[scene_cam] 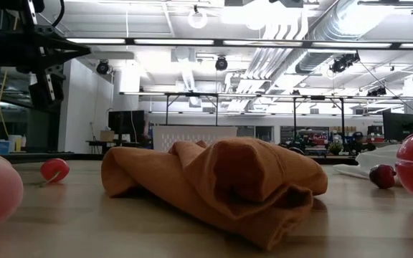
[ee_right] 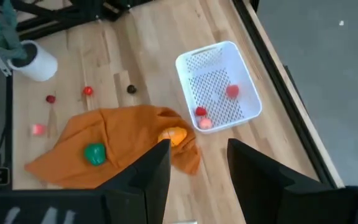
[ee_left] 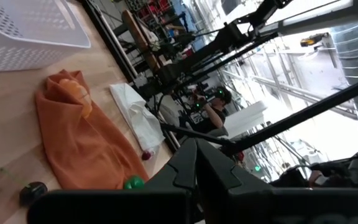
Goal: Pick and placing Produce into tupperware
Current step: Put the right red cherry into the white basket
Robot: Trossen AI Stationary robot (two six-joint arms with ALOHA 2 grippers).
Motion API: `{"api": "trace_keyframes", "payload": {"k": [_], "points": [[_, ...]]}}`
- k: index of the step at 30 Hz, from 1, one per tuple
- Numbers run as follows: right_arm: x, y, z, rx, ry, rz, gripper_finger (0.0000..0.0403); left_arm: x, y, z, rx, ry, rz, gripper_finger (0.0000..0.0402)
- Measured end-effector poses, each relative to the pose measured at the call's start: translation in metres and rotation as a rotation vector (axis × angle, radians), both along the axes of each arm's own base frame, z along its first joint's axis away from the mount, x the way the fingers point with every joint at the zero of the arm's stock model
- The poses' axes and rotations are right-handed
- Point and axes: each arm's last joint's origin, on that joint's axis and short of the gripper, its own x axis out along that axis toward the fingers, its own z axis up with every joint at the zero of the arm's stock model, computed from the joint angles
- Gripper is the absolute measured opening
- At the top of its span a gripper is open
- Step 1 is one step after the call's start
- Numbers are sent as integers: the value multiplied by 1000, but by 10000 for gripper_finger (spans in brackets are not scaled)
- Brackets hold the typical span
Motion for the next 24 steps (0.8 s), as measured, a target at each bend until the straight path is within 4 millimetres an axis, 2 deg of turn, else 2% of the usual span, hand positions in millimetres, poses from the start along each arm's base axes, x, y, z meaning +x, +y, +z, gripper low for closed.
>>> {"api": "trace_keyframes", "payload": {"k": [5, 11, 19, 24], "points": [[-16, 14, 4, 15, -18, 28, 149, 0, 0, 0, 0, 0, 0, 1], [-27, 36, -13, 76, 49, 53, 149, 0, 0, 0, 0, 0, 0, 1], [-35, 64, -61, 170, 117, 67, 149, 0, 0, 0, 0, 0, 0, 1], [-30, 82, -100, 275, 150, 55, 149, 0, 0, 0, 0, 0, 0, 1]]}}
